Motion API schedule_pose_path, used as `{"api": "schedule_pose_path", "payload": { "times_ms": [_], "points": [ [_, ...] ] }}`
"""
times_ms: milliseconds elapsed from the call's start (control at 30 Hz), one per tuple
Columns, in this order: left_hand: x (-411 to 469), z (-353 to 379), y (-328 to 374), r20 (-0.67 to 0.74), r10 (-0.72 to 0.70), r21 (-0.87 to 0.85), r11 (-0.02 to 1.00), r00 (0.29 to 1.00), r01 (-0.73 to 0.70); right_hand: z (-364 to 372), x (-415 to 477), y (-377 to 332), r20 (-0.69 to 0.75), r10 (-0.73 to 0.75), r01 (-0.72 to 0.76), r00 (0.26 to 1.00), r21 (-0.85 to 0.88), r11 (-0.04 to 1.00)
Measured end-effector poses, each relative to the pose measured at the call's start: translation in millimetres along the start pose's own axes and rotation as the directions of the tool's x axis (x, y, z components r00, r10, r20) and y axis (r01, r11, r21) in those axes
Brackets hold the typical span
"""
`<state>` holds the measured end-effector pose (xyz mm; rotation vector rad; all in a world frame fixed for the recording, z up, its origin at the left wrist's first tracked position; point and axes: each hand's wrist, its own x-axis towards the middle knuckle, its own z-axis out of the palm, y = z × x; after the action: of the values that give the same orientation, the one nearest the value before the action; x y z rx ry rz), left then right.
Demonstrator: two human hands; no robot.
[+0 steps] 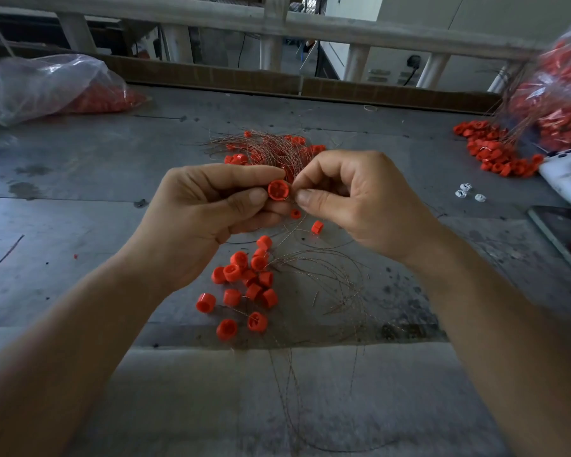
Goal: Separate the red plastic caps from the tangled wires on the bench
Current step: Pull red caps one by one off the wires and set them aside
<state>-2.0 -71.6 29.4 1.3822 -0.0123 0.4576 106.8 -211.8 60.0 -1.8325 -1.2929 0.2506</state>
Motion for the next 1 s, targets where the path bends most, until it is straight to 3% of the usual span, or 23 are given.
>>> {"api": "schedule_pose_path", "payload": {
  "times_ms": [467, 1000],
  "points": [
    [0.1, -5.4, 0.9, 0.126, 0.024, -0.081, 0.997, 0.992, -0.013, -4.8, -1.7, -4.7, 0.050, 0.030, -0.042, 0.998, 0.259, 0.965],
    [0.3, -3.6, -5.6, 0.233, 0.006, -0.141, 0.990, 0.972, 0.028, 1.5, -0.3, -1.7, 0.095, 0.065, -0.088, 0.993, 0.261, 0.961]
  ]
}}
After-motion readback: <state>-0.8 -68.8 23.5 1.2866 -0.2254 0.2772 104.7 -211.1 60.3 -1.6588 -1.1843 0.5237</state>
